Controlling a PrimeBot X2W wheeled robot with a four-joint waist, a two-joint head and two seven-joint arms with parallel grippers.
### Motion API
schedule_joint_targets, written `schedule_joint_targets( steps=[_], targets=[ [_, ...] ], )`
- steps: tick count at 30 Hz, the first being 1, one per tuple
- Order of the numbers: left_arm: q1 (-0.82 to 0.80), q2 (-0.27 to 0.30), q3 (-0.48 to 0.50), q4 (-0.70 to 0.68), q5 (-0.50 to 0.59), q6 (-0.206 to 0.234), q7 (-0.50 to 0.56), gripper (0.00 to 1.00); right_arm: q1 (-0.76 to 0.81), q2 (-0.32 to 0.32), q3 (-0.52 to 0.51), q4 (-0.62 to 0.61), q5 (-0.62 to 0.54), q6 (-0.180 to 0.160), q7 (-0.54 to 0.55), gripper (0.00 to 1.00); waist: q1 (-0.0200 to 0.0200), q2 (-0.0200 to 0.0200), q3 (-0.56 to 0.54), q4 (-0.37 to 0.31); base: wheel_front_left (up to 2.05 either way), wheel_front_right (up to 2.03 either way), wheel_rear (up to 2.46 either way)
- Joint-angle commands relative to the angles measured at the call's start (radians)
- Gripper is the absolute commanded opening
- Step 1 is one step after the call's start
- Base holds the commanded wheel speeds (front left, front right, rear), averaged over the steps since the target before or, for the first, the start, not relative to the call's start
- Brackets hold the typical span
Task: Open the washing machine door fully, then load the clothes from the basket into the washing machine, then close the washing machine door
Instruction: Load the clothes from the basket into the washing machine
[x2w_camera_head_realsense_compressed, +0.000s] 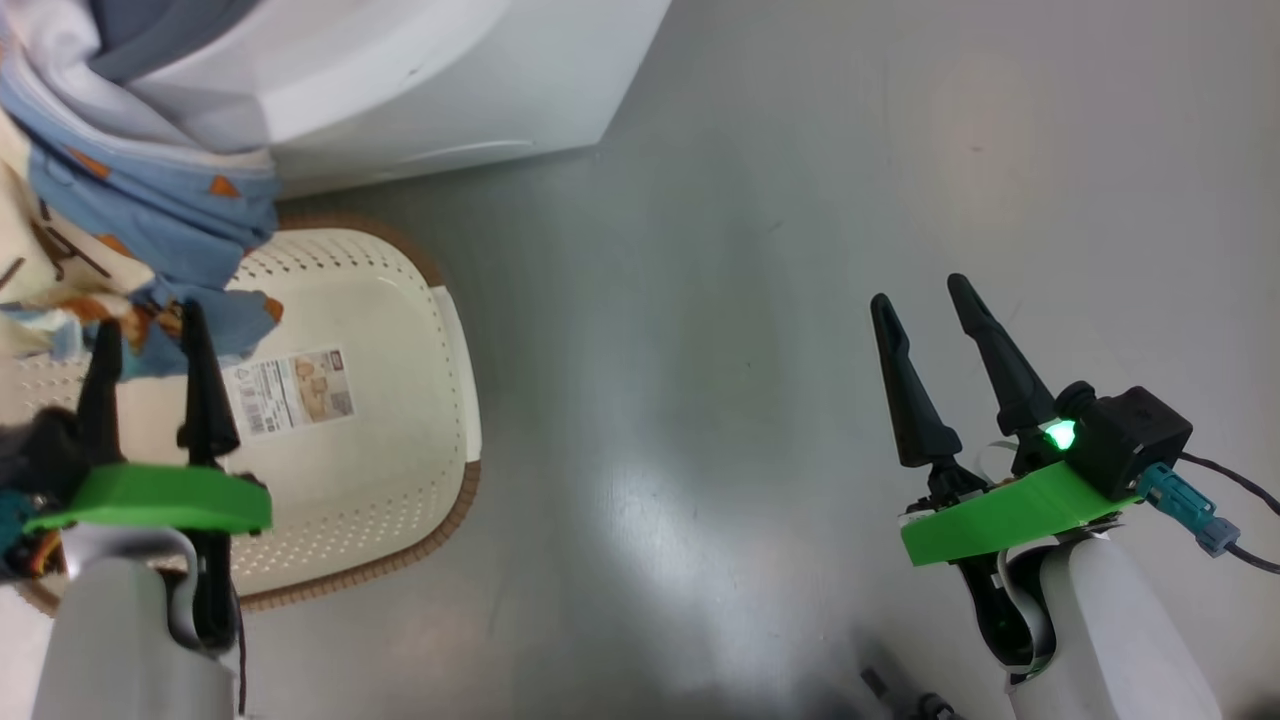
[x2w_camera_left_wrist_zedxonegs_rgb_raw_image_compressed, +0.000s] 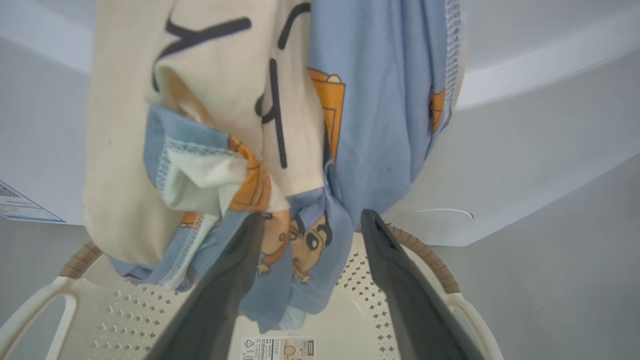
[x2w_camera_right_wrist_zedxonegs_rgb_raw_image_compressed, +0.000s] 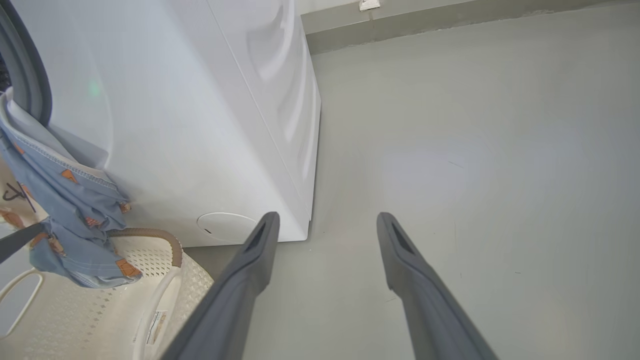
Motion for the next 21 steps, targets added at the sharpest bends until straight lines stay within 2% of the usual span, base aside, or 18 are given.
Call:
schedule_joint_targets(
  steps=[1, 10, 21],
  targets=[
    [-0.012, 0.033, 0.030, 0.006, -0.003, -0.002, -0.005, 1.00, 0.009, 0.002, 0.022, -0.027, 0.004, 0.002, -0.005, 1.00, 0.0000, -0.0001, 0.026, -0.009, 0.00, 0.00, 0.00],
    [-0.142, 0.081, 0.005, 0.114, -0.023, -0.003, -0.005, 1.00, 0.004, 0.002, 0.011, -0.038, 0.012, 0.002, -0.005, 1.00, 0.0000, -0.0001, 0.072, -0.020, 0.00, 0.00, 0.00],
    [-0.218, 0.083, 0.065, 0.131, -0.041, -0.003, -0.005, 1.00, -0.001, 0.002, 0.010, -0.039, 0.014, 0.002, -0.005, 1.00, 0.0000, -0.0001, 0.089, -0.020, 0.00, 0.00, 0.00]
  ],
)
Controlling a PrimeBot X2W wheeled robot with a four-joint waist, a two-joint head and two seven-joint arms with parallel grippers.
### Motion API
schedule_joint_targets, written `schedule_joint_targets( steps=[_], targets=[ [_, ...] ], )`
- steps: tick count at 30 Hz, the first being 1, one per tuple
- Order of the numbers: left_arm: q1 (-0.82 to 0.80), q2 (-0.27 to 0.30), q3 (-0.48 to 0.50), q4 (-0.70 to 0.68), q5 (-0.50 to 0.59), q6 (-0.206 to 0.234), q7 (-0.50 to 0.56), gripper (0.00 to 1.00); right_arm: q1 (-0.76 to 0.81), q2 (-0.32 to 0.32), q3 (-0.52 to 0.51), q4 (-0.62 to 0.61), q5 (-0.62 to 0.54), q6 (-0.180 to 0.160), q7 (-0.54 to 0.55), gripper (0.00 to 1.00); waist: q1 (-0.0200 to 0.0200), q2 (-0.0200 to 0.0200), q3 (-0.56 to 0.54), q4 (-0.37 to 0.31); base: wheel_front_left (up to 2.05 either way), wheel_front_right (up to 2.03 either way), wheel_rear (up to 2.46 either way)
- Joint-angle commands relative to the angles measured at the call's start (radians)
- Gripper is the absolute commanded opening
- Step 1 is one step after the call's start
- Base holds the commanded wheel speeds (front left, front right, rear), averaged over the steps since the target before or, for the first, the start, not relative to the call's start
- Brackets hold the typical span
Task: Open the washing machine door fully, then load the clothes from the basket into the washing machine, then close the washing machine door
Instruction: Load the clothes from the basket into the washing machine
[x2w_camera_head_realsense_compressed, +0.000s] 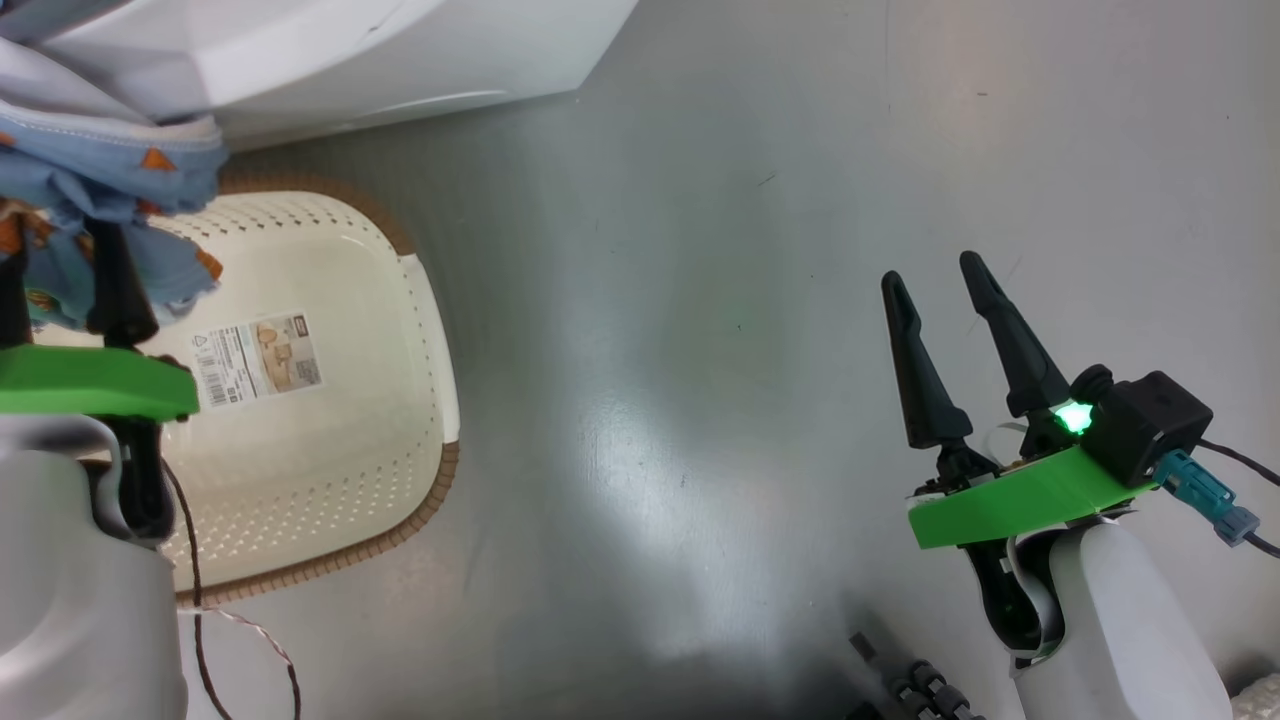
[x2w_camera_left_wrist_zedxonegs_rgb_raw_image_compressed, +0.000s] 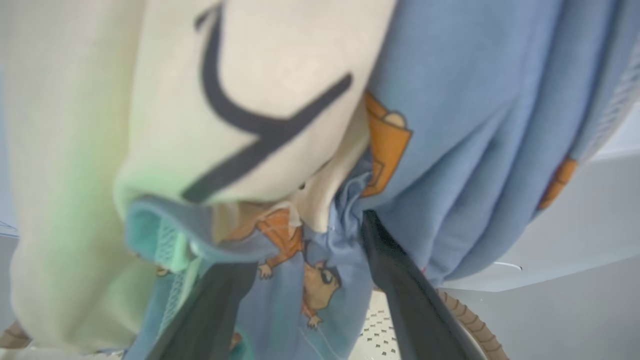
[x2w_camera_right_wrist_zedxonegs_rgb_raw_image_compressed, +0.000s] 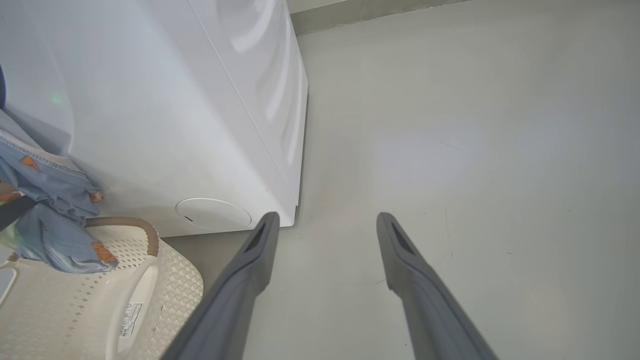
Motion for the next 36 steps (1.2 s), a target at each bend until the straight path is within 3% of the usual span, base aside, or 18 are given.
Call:
schedule_joint_targets(
  steps=[1, 2, 3, 4, 18, 29, 36],
  targets=[
    [0.007, 0.032, 0.030, -0.016, -0.005, -0.003, -0.005, 1.00, 0.014, 0.002, 0.021, -0.020, 0.002, 0.002, -0.005, 1.00, 0.0000, 0.0000, 0.000, 0.000, 0.00, 0.00, 0.00],
    [0.005, 0.031, 0.033, -0.016, -0.005, -0.003, -0.005, 0.71, 0.013, 0.002, 0.021, -0.019, 0.002, 0.002, -0.005, 1.00, 0.0000, 0.0000, -0.001, 0.000, 0.00, 0.00, 0.00],
    [0.003, 0.030, 0.035, -0.016, -0.006, -0.003, -0.005, 0.15, 0.011, 0.002, 0.020, -0.018, 0.001, 0.002, -0.005, 1.00, 0.0000, 0.0000, -0.003, 0.000, 0.00, 0.00, 0.00],
    [0.003, 0.029, 0.035, -0.017, -0.005, -0.003, -0.005, 0.00, 0.010, 0.002, 0.019, -0.016, 0.001, 0.002, -0.005, 1.00, 0.0000, 0.0000, -0.005, 0.001, 0.00, 0.00, 0.00],
    [0.124, 0.003, 0.031, -0.069, -0.009, -0.003, -0.005, 0.00, 0.017, 0.002, 0.024, 0.007, 0.014, 0.002, -0.005, 1.00, 0.0000, 0.0000, -0.109, 0.008, 0.00, 0.00, 0.00],
    [0.193, -0.026, 0.067, -0.271, 0.095, -0.003, -0.005, 0.00, 0.033, 0.002, 0.031, 0.023, 0.021, 0.002, -0.005, 1.00, 0.0000, 0.0000, -0.179, 0.020, 0.00, 0.00, 0.00],
    [0.134, 0.001, 0.042, -0.336, 0.147, -0.003, -0.005, 0.00, 0.040, 0.002, 0.034, 0.025, 0.024, 0.002, -0.005, 1.00, 0.0000, 0.0000, -0.201, 0.021, 0.00, 0.00, 0.00]
  ],
)
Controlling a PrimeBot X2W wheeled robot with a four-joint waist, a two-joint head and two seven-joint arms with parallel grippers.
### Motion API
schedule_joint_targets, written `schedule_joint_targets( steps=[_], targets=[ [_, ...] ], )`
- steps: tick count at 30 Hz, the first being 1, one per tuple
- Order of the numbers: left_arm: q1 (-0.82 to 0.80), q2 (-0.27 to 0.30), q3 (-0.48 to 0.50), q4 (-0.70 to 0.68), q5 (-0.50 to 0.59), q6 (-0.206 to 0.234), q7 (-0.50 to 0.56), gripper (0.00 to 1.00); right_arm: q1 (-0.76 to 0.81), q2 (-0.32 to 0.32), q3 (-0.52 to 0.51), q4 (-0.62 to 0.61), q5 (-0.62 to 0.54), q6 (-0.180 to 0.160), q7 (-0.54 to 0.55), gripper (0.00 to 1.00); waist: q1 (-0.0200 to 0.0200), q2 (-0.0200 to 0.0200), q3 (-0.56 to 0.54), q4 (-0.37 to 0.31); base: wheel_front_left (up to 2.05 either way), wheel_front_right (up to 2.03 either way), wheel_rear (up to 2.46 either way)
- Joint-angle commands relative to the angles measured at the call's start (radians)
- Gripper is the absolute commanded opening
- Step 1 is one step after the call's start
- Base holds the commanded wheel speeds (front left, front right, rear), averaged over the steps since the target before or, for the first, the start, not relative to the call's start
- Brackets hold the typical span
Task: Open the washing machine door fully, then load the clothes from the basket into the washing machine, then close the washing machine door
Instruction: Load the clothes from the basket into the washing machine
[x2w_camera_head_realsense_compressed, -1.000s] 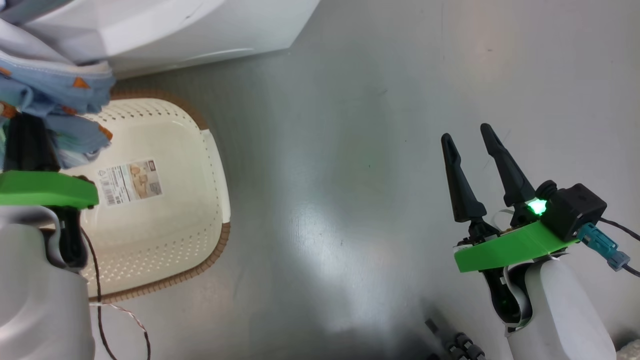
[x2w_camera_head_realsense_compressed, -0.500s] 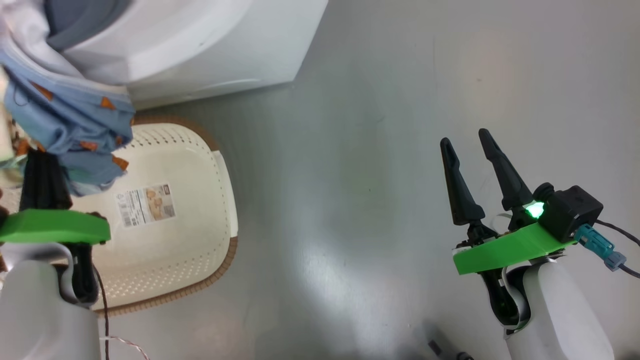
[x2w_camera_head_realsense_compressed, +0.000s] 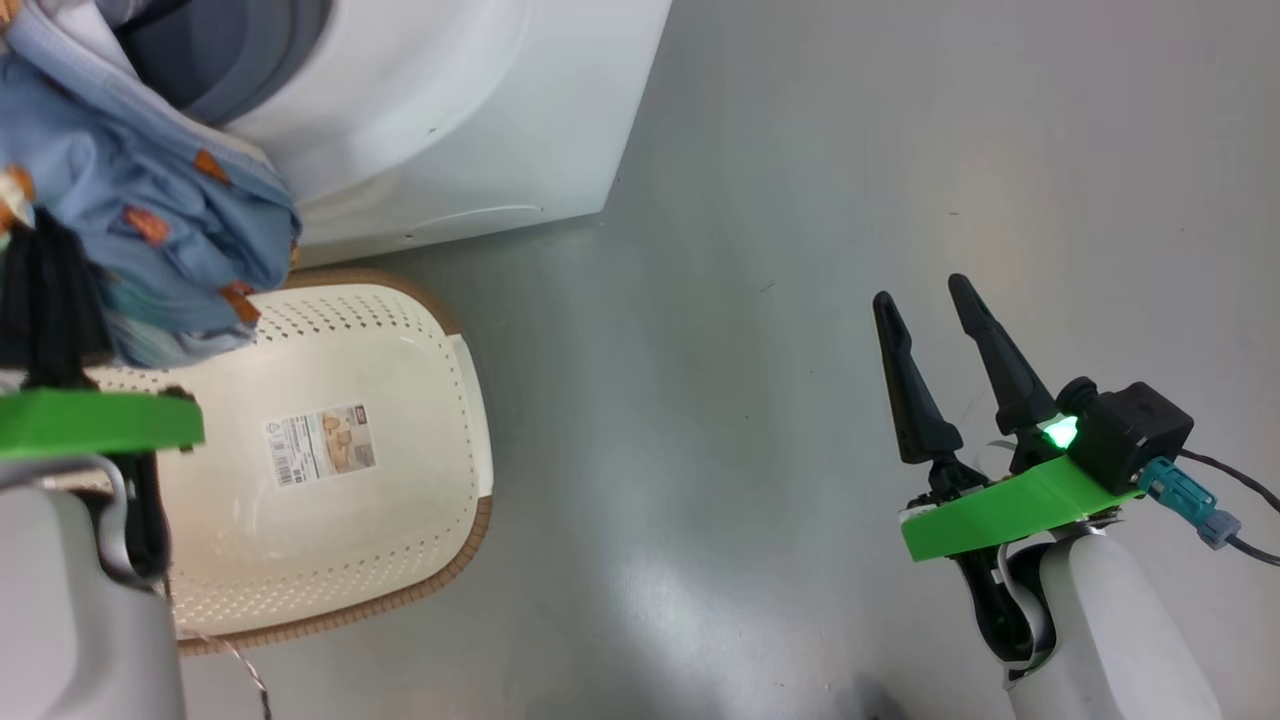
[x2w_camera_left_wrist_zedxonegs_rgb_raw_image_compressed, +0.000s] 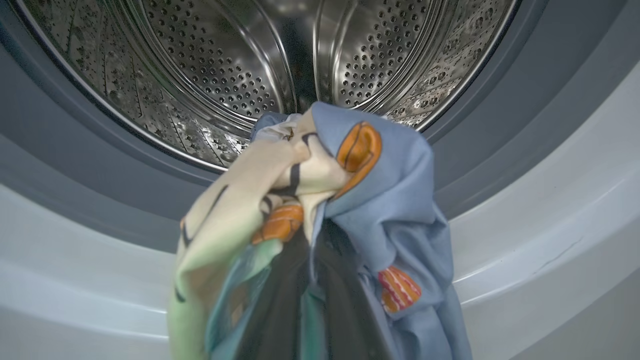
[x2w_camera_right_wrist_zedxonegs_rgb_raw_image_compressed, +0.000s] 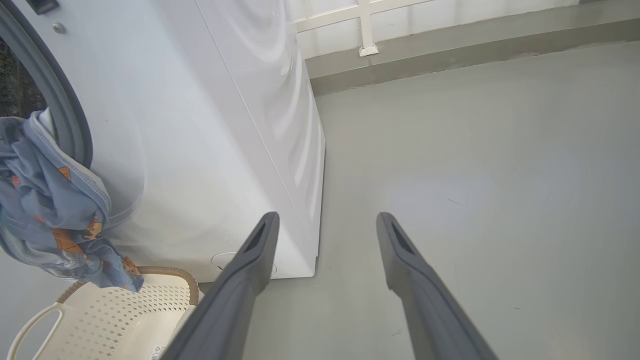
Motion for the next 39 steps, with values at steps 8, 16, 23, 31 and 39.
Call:
schedule_joint_targets(
  steps=[8, 16, 23, 31, 39],
  targets=[
    [-0.147, 0.092, -0.027, -0.005, 0.030, -0.003, -0.005, 0.00, 0.040, 0.002, 0.027, -0.020, 0.012, 0.002, -0.005, 1.00, 0.0000, 0.0000, -0.004, 0.000, 0.00, 0.00, 0.00],
    [-0.353, 0.160, -0.060, 0.118, 0.038, -0.003, -0.002, 0.00, 0.035, 0.002, 0.031, -0.026, 0.022, 0.002, -0.005, 1.00, 0.0000, 0.0000, 0.023, -0.015, 0.00, 0.00, 0.00],
    [-0.494, 0.182, -0.076, 0.225, 0.021, -0.003, 0.029, 0.00, 0.031, 0.002, 0.027, -0.035, 0.030, 0.002, -0.005, 1.00, 0.0000, 0.0000, 0.067, -0.025, 0.00, 0.00, 0.00],
    [-0.624, 0.219, -0.129, 0.349, -0.045, -0.003, 0.090, 0.00, 0.025, 0.002, 0.029, -0.045, 0.033, 0.002, -0.005, 1.00, 0.0000, 0.0000, 0.133, -0.025, 0.00, 0.00, 0.00],
    [-0.788, 0.253, -0.217, 0.426, -0.079, -0.003, 0.123, 0.00, 0.016, 0.002, 0.050, -0.047, 0.041, 0.002, -0.005, 1.00, 0.0000, 0.0000, 0.189, -0.034, 0.00, 0.00, 0.00]
  ],
)
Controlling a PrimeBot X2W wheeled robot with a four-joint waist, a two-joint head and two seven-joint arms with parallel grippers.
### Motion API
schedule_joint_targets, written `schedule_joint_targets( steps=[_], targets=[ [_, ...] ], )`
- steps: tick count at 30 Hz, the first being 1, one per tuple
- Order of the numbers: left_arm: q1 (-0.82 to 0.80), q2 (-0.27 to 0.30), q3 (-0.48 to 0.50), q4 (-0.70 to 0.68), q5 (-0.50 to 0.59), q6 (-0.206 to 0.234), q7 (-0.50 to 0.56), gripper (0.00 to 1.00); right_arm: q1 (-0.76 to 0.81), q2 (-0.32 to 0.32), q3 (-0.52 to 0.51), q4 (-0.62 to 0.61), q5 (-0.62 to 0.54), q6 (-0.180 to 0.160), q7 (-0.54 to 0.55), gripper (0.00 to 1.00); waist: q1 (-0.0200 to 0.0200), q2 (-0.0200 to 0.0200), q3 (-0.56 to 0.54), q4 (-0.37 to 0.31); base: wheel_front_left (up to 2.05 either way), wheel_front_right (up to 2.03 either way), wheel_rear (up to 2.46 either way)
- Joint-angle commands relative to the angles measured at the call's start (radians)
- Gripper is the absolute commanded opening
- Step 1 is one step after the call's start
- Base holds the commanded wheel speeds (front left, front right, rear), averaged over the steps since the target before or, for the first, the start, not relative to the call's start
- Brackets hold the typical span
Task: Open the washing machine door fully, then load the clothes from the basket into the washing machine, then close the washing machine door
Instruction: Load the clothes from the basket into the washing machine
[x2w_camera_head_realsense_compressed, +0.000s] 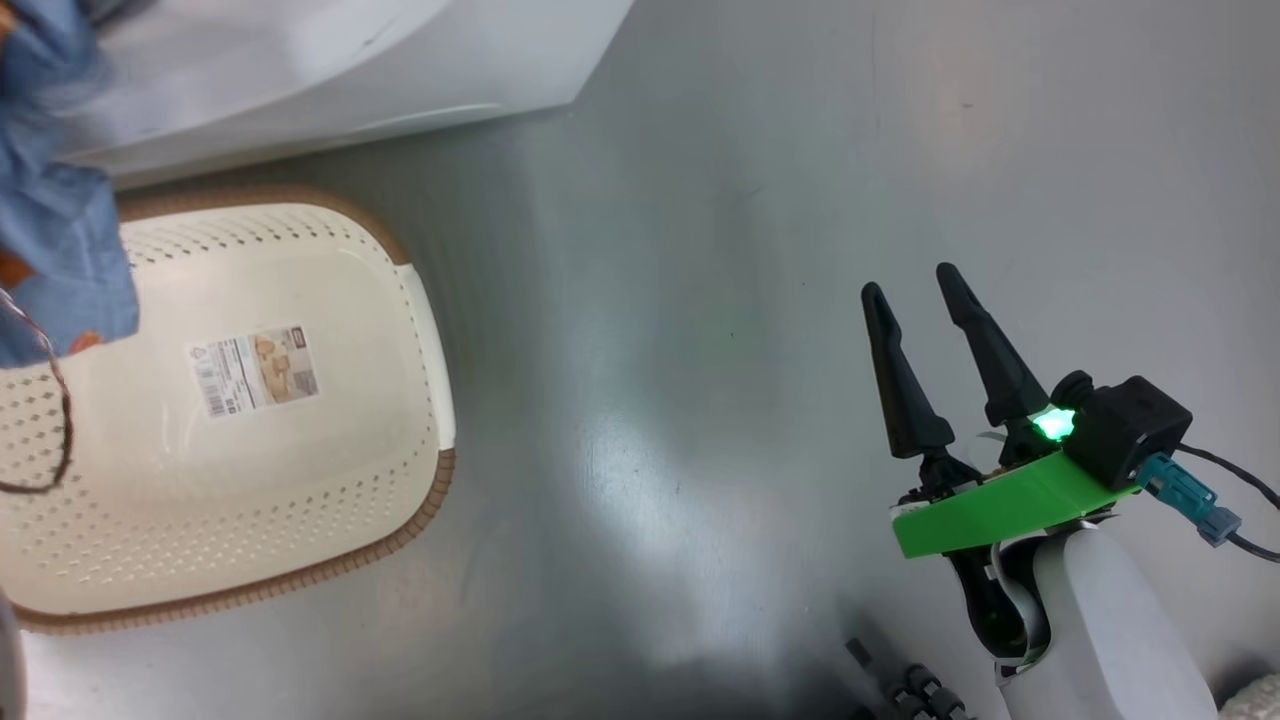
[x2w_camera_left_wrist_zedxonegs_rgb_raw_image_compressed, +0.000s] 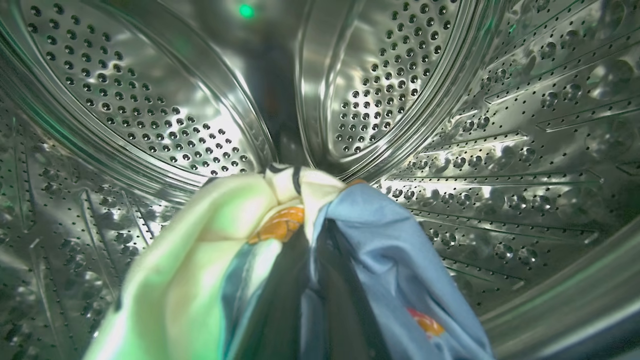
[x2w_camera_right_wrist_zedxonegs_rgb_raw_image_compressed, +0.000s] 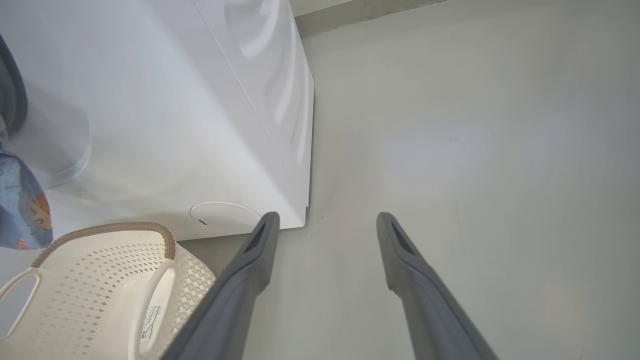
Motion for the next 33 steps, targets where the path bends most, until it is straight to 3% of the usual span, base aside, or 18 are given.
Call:
schedule_joint_targets(
  steps=[1, 10, 25, 33],
  targets=[
    [-0.039, 0.051, -0.011, -0.014, -0.005, -0.003, -0.012, 0.00, 0.020, 0.002, 0.030, -0.023, 0.018, 0.002, -0.005, 1.00, 0.0000, 0.0000, 0.018, -0.008, 0.00, 0.00, 0.00],
    [-0.167, 0.081, -0.067, -0.028, 0.043, 0.001, -0.125, 0.00, 0.024, 0.002, 0.053, -0.025, 0.025, 0.002, -0.005, 1.00, 0.0000, 0.0000, 0.035, -0.033, 0.00, 0.00, 0.00],
    [-0.140, 0.068, -0.036, -0.255, 0.064, 0.004, -0.135, 0.00, 0.032, 0.002, 0.076, -0.021, 0.031, 0.002, -0.005, 1.00, 0.0000, 0.0000, 0.037, -0.055, 0.00, 0.00, 0.00],
    [-0.124, 0.065, -0.034, -0.100, 0.061, 0.004, -0.135, 0.00, 0.033, 0.002, 0.079, -0.014, 0.036, 0.002, -0.005, 1.00, 0.0000, 0.0000, 0.033, -0.059, 0.00, 0.00, 0.00]
  ],
)
